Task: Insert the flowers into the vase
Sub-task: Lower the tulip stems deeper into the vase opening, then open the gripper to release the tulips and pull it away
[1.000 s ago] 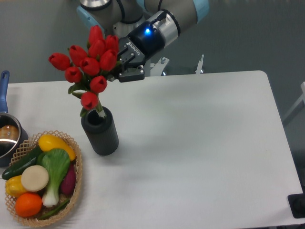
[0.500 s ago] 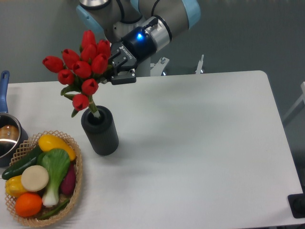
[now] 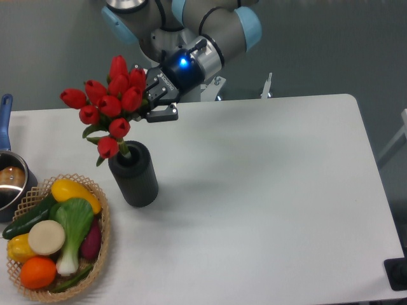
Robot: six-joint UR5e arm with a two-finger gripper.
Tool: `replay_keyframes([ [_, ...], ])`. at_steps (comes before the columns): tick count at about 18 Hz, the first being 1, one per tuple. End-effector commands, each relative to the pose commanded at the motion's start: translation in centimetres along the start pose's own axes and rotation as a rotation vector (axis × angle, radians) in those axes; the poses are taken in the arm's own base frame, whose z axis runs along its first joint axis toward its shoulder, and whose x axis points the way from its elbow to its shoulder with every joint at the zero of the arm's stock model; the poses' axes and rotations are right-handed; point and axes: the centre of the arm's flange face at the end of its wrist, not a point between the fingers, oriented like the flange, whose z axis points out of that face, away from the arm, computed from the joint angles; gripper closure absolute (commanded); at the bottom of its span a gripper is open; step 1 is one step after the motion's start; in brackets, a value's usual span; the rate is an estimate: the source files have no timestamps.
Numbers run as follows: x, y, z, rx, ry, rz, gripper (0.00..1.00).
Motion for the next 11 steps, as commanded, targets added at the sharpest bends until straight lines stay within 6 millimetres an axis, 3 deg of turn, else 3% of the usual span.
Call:
replay_keyframes([
  [8,-0.2,3.8,0.4,-0.053,0.004,-0.024,0.81],
  [11,-0.1,5.0,0.6,-0.062,0.009,-0.046,0.61],
])
